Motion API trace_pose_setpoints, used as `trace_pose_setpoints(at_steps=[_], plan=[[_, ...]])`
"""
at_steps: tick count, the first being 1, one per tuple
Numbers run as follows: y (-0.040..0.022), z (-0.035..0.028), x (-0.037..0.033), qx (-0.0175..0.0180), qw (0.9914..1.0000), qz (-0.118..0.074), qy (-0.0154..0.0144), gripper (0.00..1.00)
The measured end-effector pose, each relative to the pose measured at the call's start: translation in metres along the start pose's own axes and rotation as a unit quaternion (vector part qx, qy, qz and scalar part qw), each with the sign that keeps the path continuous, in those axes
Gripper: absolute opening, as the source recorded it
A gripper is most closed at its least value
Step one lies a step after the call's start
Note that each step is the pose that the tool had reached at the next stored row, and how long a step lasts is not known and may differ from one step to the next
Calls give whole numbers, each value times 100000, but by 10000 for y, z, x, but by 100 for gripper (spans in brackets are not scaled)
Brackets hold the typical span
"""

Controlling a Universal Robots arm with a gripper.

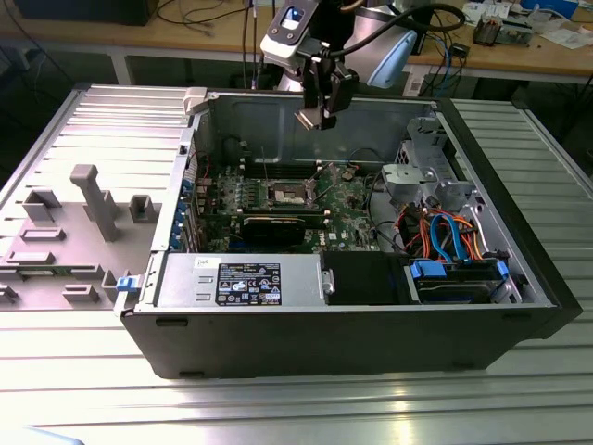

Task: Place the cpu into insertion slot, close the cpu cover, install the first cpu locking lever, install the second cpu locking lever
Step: 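Place the cpu into insertion slot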

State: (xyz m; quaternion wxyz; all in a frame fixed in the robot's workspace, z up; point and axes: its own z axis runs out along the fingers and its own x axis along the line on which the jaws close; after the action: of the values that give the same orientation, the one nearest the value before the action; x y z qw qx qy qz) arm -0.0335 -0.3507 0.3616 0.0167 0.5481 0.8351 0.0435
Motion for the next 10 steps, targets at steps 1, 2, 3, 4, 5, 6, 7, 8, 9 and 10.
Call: trace_pose_setpoints(at_steps=[1, 2, 3, 4, 5, 6, 7, 8, 9, 10], plan=[[-5, 2, 2, 2, 100000, 24, -7, 55], [-22, 5, 9, 6, 100000, 65, -17, 55], [-34, 7, 14, 0, 100000, 97, -11, 55], [-42, 11, 18, -11, 100000, 191, -12, 55], [-46, 17, 20, -4, 99999, 474, -43, 55], [-47, 24, 19, 7, 99996, 845, -75, 55], [-48, 35, 19, 6, 99990, 1375, -114, 55], [-49, 42, 19, 13, 99984, 1803, -149, 55], [-49, 48, 19, 27, 99975, 2231, -185, 55], [-49, 48, 19, 30, 99972, 2363, -198, 55]])
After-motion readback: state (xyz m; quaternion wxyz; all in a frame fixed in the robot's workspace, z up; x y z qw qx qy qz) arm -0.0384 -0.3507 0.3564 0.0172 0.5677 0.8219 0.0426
